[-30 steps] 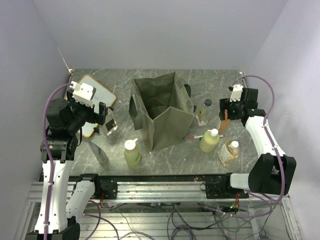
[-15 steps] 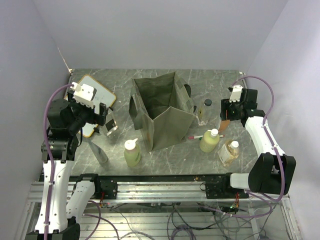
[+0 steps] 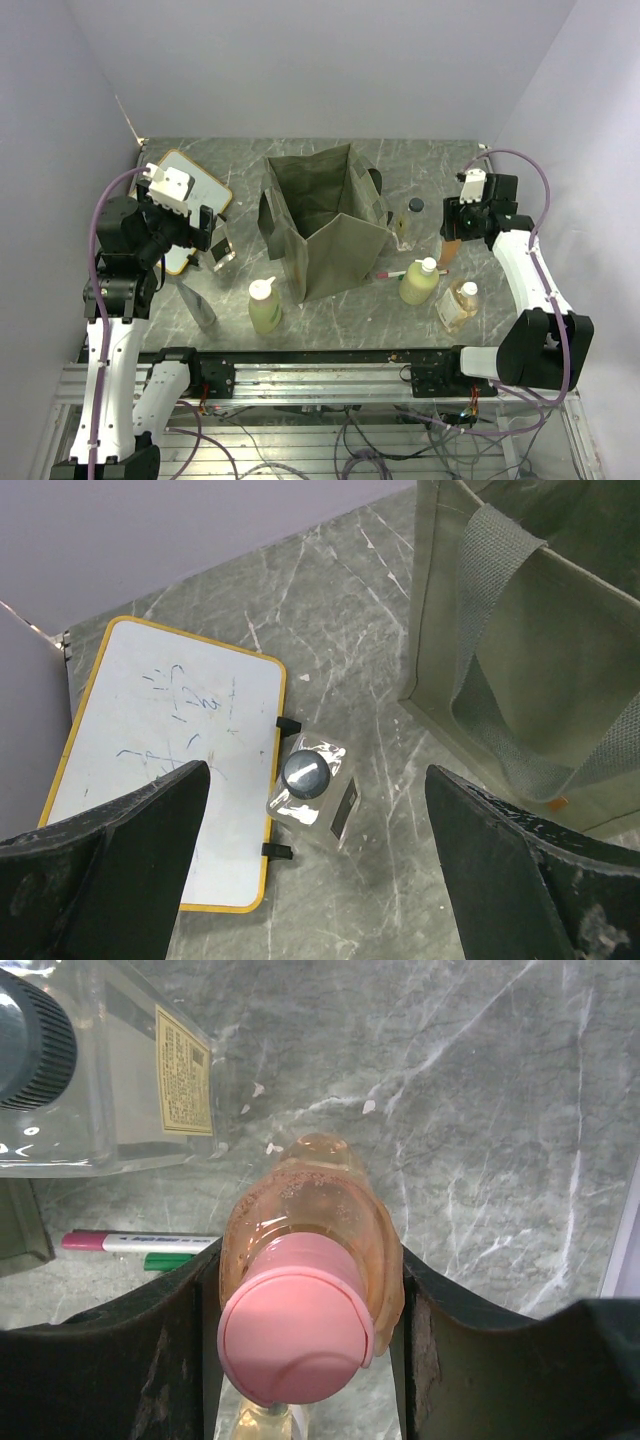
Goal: Place the personal care products into the canvas bag
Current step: Pick up the care product from the center of the board.
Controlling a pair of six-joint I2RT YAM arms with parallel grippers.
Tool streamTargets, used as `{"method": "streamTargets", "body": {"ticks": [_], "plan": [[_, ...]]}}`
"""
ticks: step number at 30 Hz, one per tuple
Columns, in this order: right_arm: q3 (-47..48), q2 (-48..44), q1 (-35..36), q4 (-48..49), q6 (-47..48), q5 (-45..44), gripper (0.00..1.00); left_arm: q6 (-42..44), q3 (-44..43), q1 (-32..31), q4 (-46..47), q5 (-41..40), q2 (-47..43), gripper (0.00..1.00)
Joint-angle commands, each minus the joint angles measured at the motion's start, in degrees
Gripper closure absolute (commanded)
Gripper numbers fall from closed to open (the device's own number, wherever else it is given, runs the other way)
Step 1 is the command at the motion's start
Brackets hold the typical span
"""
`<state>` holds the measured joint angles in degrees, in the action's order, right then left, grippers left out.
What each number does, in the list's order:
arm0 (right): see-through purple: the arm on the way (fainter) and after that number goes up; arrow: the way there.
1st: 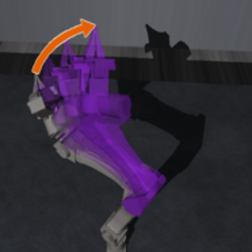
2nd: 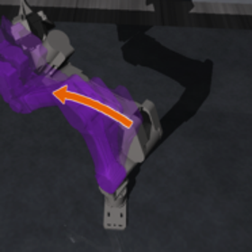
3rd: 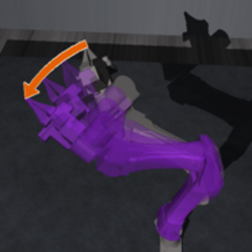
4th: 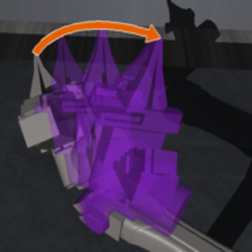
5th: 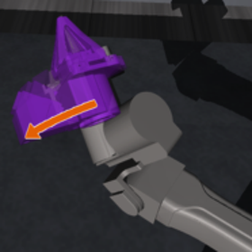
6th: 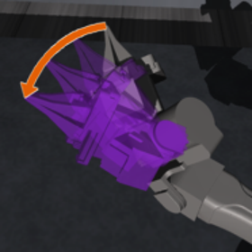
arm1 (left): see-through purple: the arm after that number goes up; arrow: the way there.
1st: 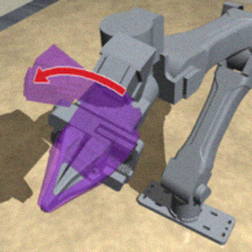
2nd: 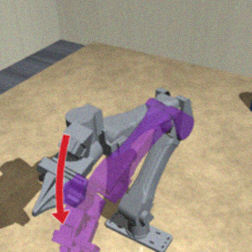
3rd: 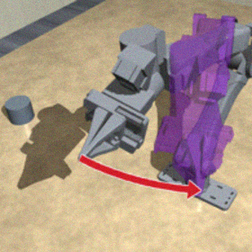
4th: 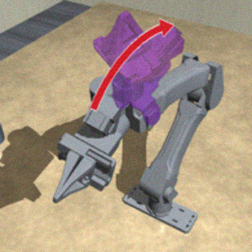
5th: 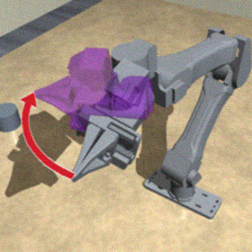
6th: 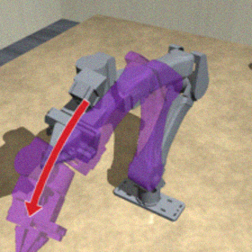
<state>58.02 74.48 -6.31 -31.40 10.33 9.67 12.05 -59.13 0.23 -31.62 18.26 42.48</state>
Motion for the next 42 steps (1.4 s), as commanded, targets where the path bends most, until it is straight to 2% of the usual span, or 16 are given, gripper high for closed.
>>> {"method": "streamTargets", "body": {"ticks": [1,30,42], "plan": [[6.0,-3.4,-0.2,2.1,0.9,1.4,1.00,1.0,-0.2,0.6,0.4,1.4,-0.1,0.00],[12.1,-4.5,0.4,-2.8,0.6,4.1,1.00,1.4,-0.2,0.6,0.0,1.7,0.5,0.01],[25.9,-5.3,2.3,-9.3,-2.3,2.5,1.00,2.9,-0.5,0.6,-0.8,1.8,1.9,0.00]]}}
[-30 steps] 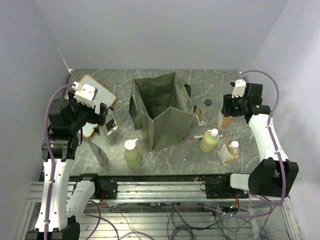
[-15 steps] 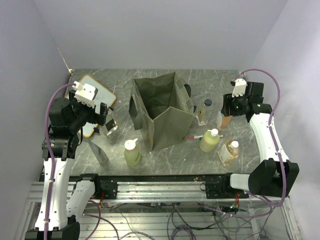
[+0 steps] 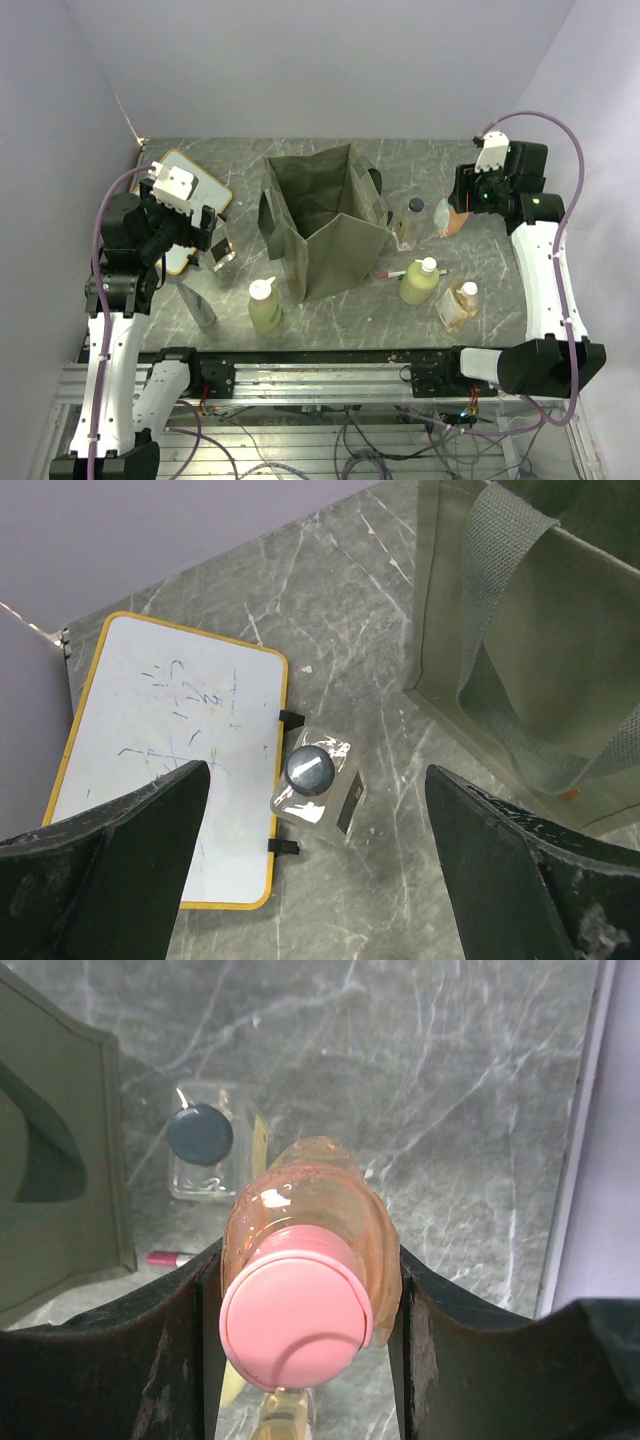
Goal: Place the personal care products into the canvas bag
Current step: Pick up the care product from the center of the board.
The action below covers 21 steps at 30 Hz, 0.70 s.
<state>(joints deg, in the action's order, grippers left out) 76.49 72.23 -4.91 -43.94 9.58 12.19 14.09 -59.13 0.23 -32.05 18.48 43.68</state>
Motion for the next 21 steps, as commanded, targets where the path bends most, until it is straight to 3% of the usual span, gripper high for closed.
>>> {"method": "streamTargets", "body": {"ticks": [1,8,21], "plan": [[9.3,-2.7,1.2,2.7,-1.6,0.1,1.00,0.8,-0.6,0.6,-0.4,1.7,1.0,0.00],[24.5,1.6,4.4,-0.8,-2.5,-0.1,1.00,1.5,-2.4,0.5,-0.6,1.5,3.8,0.00],[50.8,13.7,16.9,-4.5,-4.3,0.9,1.00,1.3,-2.9,0.5,1.5,-0.4,8.3,0.00]]}}
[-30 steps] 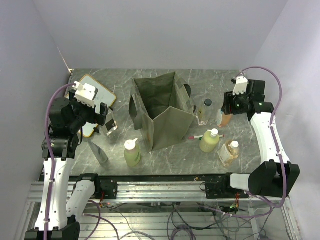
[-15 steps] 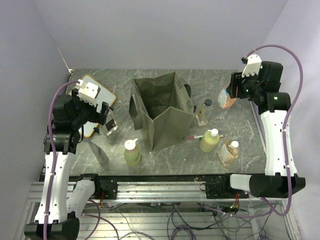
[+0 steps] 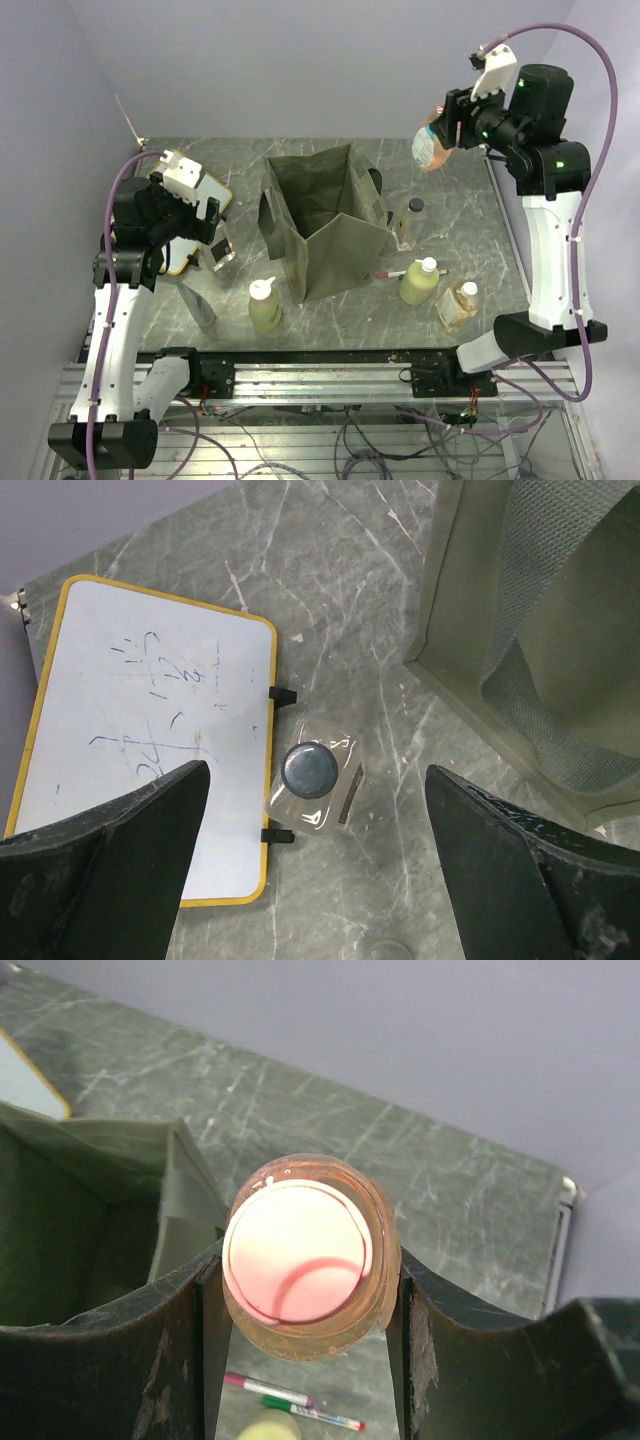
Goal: Place the personal care products into the canvas bag
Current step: Pick up the care product from the center of the board, then place the care product in the canvas bag.
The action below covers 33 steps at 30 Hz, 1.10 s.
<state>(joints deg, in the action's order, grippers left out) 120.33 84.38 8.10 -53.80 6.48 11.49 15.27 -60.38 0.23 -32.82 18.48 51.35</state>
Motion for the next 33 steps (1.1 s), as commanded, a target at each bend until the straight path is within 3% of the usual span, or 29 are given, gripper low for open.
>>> {"method": "streamTargets", "body": {"ticks": [1,7,14,24,29,33], "plan": [[8.2,2.3,5.6,5.4,-1.1,1.2,1.00,0.1,-1.5,0.5,2.6,-0.4,0.8,0.00],[12.7,5.7,16.5,7.0,0.2,-4.6,1.00,0.3,-2.1,0.4,2.9,-1.6,2.2,0.00],[13.3,9.7,26.5,7.9,0.4,-5.1,1.00,-0.3,-2.2,0.3,3.3,-1.8,2.9,0.01],[3.3,13.6,27.8,13.6,-0.6,-0.6,1.00,-5.0,-6.3,-0.5,5.5,3.6,5.1,0.03],[-1.0,15.8,27.9,15.9,-1.3,0.5,1.00,-5.0,-8.1,-5.4,7.1,6.0,6.5,0.03],[-7.2,14.4,27.9,21.1,-2.0,-0.2,1.00,-8.8,-10.3,-11.4,6.8,2.6,9.2,0.04]]}}
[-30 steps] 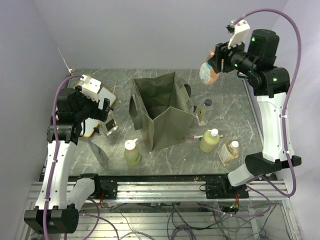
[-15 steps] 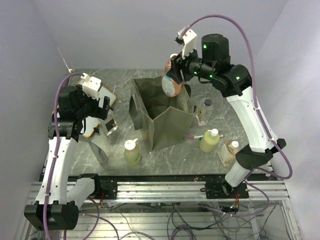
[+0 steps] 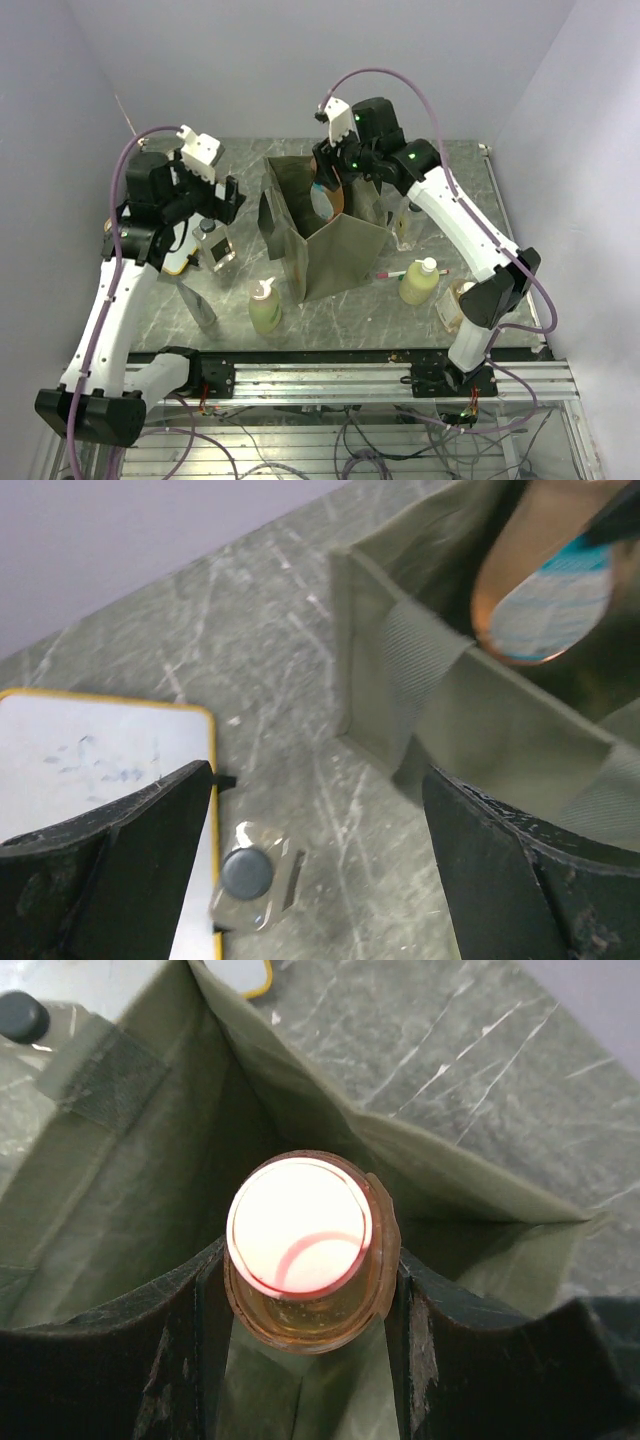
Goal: Place the personal care products into the canvas bag
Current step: Place the care product in the canvas bag.
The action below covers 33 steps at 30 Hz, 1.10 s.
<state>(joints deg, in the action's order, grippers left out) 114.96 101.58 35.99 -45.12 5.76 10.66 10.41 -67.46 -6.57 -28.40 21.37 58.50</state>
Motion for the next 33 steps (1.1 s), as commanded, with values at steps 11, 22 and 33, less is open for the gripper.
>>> {"method": "streamTargets", "body": {"ticks": [11,22,33], "plan": [[-9.7,-2.4,0.0,20.2,-2.2,-1.7,1.00,-19.6,-7.8,-9.2,5.1,-1.4,11.3,0.04],[-15.2,-2.8,0.0,23.7,-1.5,-2.5,1.00,-28.6,-10.4,-10.1,7.7,-3.7,16.6,0.11],[-20.6,-3.6,0.0,28.0,-1.2,-2.7,1.00,-31.8,-9.5,-10.3,8.6,-1.8,19.2,0.27]]}}
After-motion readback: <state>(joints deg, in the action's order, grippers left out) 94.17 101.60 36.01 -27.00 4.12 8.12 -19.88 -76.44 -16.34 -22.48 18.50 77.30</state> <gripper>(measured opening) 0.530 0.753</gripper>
